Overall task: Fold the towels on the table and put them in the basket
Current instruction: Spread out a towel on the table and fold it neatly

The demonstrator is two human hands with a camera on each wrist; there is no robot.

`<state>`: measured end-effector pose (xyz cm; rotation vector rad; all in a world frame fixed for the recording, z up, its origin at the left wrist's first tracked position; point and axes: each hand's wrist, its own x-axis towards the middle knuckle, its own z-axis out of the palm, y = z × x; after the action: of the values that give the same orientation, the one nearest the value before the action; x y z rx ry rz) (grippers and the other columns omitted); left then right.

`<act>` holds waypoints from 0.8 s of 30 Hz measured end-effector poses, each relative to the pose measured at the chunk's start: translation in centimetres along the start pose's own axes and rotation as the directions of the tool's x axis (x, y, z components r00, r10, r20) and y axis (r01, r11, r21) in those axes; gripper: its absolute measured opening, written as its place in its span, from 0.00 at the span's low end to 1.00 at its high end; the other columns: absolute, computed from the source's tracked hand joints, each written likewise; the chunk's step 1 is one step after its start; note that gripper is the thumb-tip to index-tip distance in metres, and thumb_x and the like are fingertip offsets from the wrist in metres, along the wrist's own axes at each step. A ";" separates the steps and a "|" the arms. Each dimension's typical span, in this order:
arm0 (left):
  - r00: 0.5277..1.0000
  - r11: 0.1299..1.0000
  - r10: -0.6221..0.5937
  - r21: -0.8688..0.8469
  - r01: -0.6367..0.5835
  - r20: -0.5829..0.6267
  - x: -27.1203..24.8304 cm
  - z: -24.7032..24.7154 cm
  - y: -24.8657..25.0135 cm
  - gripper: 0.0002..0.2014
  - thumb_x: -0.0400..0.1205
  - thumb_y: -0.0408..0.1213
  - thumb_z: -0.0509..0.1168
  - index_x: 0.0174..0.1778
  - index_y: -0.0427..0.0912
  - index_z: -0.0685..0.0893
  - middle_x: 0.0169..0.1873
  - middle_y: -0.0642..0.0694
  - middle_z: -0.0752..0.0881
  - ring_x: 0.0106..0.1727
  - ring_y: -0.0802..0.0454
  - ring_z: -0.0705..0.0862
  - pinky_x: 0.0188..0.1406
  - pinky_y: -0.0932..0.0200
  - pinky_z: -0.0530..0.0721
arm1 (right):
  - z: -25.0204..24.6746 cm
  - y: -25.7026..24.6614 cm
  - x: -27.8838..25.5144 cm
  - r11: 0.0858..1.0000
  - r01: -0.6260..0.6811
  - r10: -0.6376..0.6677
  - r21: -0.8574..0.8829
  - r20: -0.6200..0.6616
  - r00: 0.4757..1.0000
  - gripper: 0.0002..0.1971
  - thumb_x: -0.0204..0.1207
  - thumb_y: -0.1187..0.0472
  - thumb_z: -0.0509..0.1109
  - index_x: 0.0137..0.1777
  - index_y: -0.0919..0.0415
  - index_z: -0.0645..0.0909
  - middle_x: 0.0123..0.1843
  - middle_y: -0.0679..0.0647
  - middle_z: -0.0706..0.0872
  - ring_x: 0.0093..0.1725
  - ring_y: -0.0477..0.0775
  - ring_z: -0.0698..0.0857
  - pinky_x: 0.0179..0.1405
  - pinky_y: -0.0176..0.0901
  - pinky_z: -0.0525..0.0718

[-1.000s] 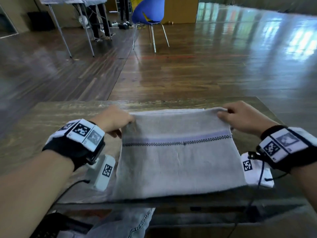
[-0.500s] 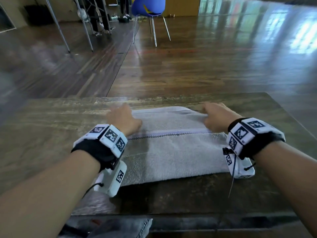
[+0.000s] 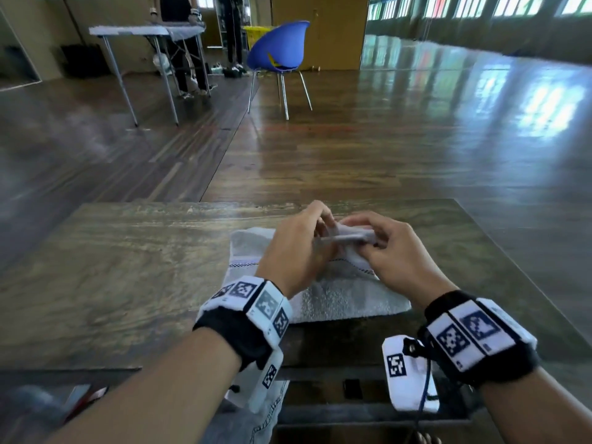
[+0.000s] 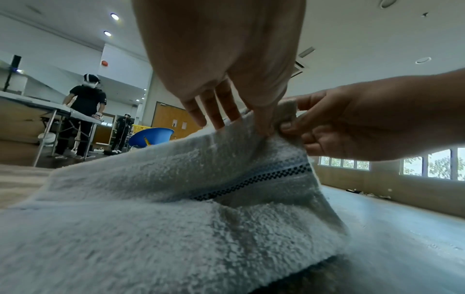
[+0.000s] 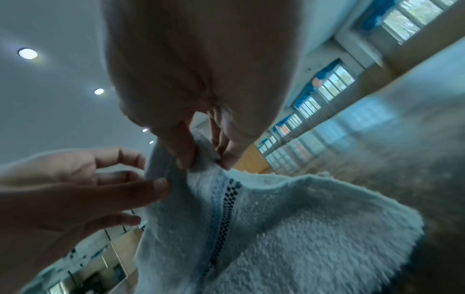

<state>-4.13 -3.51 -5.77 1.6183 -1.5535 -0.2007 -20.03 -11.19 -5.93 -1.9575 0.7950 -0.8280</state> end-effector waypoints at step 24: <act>0.956 0.983 -0.128 -0.097 0.158 0.263 -1.0 -0.9 5.3 0.07 0.81 0.43 0.72 0.43 0.45 0.82 0.28 0.47 0.81 0.28 0.55 0.75 0.29 0.58 0.73 | -3.0 -0.8 -2.6 0.982 0.164 -0.135 0.096 -0.254 0.958 0.08 0.70 0.65 0.83 0.41 0.50 0.89 0.40 0.43 0.93 0.42 0.42 0.91 0.43 0.31 0.86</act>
<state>-7.72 -1.41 -2.15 1.6619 -1.5816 -0.5897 -23.73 -10.17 -4.62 -1.8501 0.7285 -1.2007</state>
